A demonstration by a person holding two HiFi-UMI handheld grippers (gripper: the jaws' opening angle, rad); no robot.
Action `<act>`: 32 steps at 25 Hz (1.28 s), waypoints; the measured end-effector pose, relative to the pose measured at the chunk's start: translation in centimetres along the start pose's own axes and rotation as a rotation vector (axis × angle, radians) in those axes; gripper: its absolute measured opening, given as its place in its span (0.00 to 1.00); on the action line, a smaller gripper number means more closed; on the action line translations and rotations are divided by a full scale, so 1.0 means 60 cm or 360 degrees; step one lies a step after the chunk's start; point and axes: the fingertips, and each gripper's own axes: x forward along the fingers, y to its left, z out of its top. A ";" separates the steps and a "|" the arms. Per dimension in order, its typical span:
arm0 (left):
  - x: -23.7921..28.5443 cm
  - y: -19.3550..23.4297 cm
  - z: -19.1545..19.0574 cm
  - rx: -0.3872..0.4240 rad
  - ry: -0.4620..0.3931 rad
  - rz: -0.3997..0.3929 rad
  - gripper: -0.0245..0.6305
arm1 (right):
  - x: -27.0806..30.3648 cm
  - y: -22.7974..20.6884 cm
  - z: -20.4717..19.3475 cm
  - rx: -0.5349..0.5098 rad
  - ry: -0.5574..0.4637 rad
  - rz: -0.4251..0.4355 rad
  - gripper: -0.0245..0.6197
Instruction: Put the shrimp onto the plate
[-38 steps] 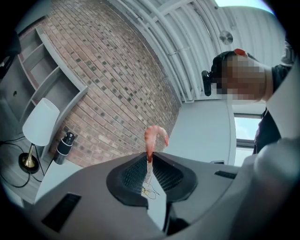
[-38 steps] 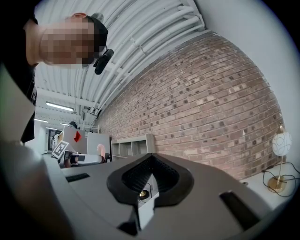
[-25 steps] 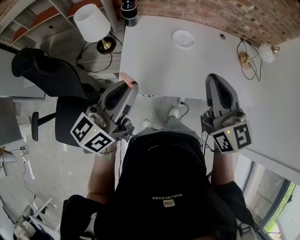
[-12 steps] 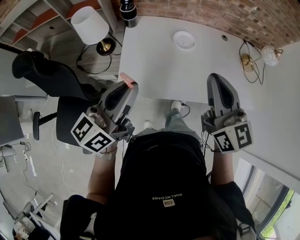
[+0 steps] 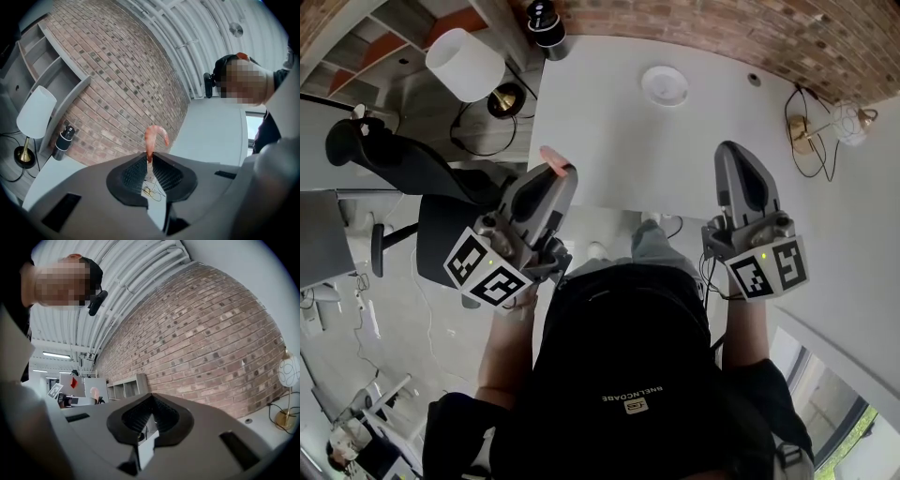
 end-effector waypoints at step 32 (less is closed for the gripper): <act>0.277 0.019 -0.074 -0.0033 0.0140 0.0285 0.09 | 0.074 -0.306 -0.017 0.0341 0.0106 0.0161 0.04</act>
